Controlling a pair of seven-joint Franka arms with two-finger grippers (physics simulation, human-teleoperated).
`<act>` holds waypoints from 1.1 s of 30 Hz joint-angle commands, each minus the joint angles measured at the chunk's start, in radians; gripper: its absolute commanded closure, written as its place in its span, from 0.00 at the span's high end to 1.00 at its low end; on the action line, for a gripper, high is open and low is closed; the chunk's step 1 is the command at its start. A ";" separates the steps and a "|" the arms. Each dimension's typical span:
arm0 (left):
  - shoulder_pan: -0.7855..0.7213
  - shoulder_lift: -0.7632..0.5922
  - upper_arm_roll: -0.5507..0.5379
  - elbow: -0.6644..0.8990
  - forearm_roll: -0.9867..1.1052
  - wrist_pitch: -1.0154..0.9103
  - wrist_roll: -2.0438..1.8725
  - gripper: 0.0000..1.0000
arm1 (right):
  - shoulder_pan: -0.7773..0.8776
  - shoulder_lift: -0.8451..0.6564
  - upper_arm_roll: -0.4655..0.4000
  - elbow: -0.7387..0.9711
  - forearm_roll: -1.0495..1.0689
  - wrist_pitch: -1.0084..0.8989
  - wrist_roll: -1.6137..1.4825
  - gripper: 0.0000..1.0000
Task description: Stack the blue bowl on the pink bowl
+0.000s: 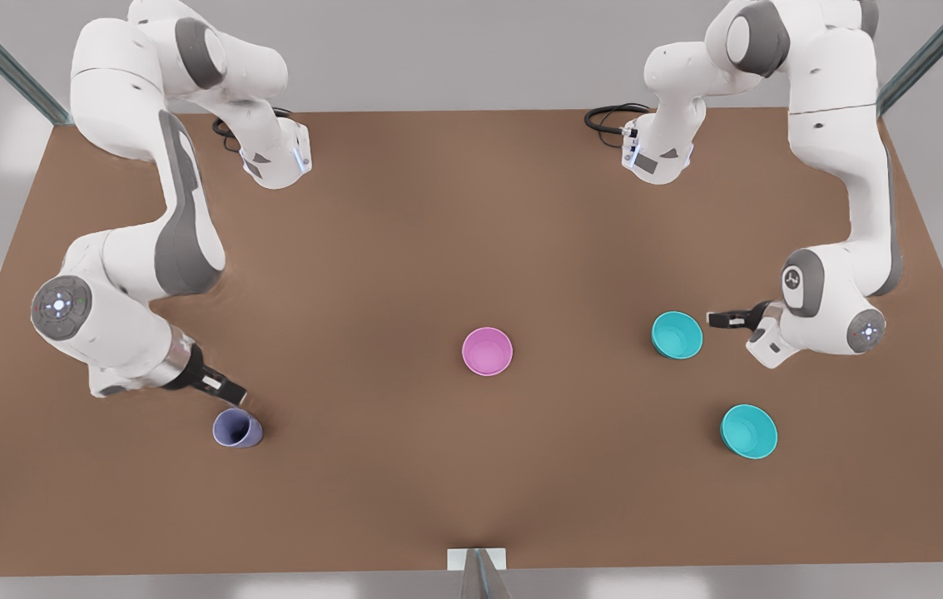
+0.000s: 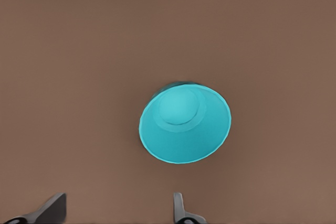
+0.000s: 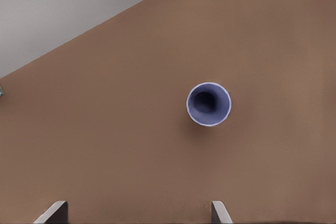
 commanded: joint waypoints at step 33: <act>-0.666 0.214 0.000 0.380 -0.120 0.141 -0.675 0.21 | -0.060 -0.171 -0.051 -0.035 -0.122 -0.272 -0.726 1.00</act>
